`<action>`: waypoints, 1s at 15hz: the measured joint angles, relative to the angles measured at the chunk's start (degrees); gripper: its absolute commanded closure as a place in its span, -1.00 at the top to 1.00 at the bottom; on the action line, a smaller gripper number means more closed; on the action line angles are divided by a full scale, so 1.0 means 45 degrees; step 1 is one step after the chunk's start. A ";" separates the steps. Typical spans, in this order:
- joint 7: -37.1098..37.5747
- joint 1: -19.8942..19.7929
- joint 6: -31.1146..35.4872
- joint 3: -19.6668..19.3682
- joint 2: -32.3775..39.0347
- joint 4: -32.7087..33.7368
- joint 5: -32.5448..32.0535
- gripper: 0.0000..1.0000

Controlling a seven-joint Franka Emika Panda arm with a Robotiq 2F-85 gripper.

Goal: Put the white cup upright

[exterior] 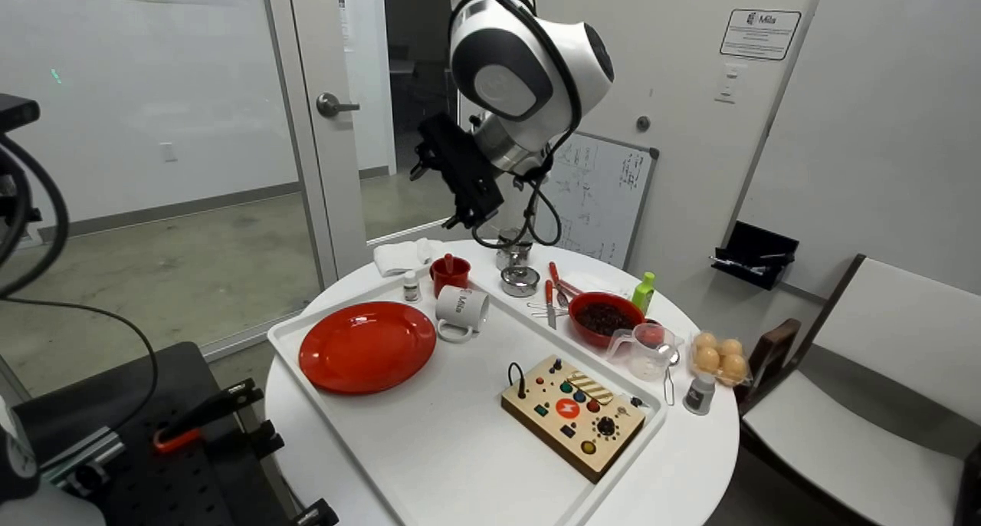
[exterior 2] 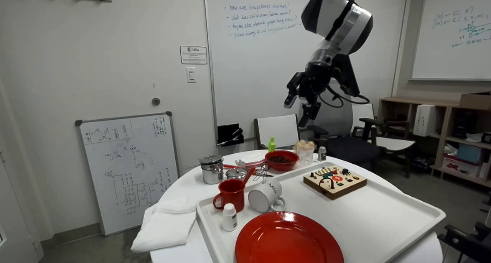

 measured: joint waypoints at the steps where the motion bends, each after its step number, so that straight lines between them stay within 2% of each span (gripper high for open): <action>1: 0.0049 -0.0055 -0.0062 0.0065 0.0254 0.0255 -0.0001 1.00; 8: 0.0154 -0.0463 -0.0223 0.0441 0.0678 0.0597 -0.0003 1.00; 15: 0.0120 -0.1405 -0.0699 0.0902 0.3728 0.2966 -0.0005 1.00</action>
